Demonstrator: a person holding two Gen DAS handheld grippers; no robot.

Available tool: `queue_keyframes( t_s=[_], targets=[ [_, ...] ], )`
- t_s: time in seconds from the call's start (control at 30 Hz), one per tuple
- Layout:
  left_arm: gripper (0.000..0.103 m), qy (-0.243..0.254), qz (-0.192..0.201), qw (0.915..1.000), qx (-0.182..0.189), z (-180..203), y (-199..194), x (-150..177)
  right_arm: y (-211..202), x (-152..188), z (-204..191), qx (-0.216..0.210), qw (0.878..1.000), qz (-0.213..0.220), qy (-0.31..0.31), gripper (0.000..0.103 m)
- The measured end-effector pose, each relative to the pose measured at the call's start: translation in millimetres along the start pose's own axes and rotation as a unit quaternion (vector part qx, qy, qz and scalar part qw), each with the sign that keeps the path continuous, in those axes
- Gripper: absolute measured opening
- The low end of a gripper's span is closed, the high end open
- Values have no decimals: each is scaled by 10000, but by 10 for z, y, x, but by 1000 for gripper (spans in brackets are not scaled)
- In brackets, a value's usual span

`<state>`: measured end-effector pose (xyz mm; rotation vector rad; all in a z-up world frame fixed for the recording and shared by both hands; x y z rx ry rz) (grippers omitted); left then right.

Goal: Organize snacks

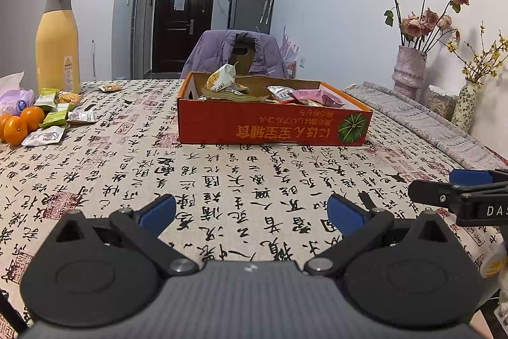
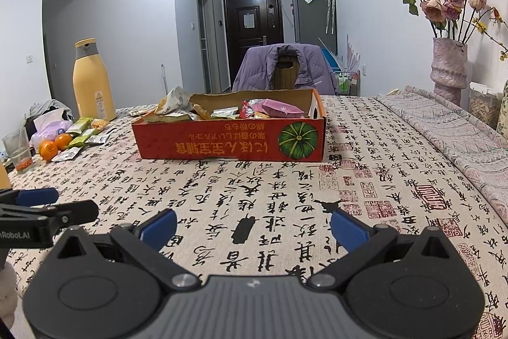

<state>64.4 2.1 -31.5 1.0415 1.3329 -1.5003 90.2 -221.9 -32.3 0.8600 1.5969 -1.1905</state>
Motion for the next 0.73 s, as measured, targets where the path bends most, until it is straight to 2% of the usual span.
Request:
queue_keyframes(
  t_s=[0.73],
  targets=[
    [103,-27,38,10000,50,-9,-1,-19,39,50,-24,-10,10000,-79,0,103]
  ],
)
Point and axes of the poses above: each gripper's, at about its wrist camera, not at the fingertips, and y roughly the way its jaws point, z to its right, x to its underside, the point moved 5 cm from there along y, roughly the way its jaws point, and after that the axes turned 10 degrees about z, right-handed, at the moved point
